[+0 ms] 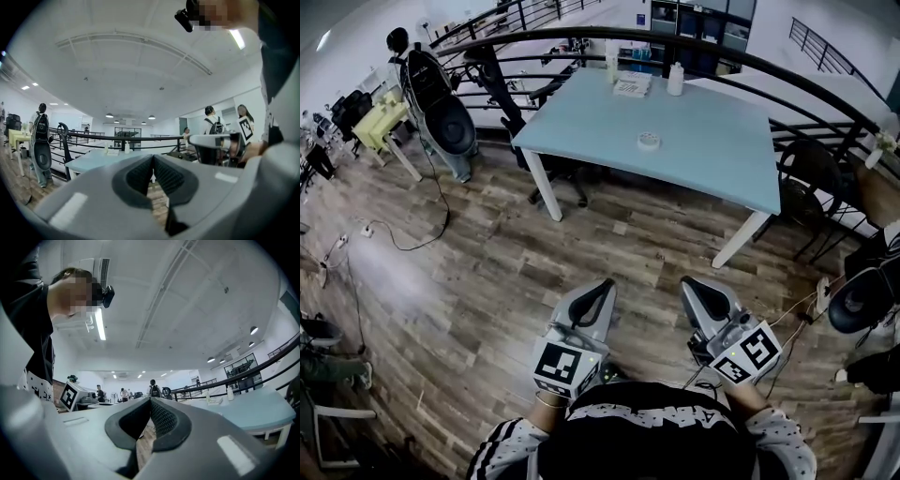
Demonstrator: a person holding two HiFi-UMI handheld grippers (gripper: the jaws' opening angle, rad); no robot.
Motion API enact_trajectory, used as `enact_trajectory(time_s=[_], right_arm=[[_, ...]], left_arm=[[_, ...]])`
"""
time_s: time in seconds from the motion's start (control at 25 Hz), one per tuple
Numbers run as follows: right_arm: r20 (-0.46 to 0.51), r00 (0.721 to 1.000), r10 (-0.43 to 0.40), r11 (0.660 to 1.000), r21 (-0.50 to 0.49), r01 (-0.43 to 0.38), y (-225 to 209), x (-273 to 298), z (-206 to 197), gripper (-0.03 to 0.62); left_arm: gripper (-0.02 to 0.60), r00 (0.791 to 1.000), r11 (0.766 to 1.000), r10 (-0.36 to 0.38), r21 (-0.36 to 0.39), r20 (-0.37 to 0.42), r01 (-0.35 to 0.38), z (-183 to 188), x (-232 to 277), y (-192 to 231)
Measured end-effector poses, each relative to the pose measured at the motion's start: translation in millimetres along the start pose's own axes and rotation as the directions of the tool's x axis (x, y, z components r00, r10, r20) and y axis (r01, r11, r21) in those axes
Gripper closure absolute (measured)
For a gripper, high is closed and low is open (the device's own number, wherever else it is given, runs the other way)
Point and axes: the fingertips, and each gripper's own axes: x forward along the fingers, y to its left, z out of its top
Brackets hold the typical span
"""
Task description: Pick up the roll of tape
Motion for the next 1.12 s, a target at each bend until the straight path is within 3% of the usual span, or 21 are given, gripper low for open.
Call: enact_trajectory(time_s=[0.28,0.72,1.12], right_arm=[[-0.005,0.999,-0.034,0.999,-0.025,0.034,3,25,-3,0.602],[-0.030,0.999,-0.036,0.999,-0.037,0.035,6,36,-6,0.600],[0.004,0.998,-0.059,0.998,-0.033,0.059,-45,68,-9,0.600]], left_arm=[[0.581,0.999,0.999,-0.044,0.004,0.010,0.044,2,1,28],[0.581,0.999,0.999,-0.030,-0.020,0.012,0.030,-2,-5,44],[0.581,1.000,1.000,-0.016,-0.014,-0.004,0.016,-7,40,77]])
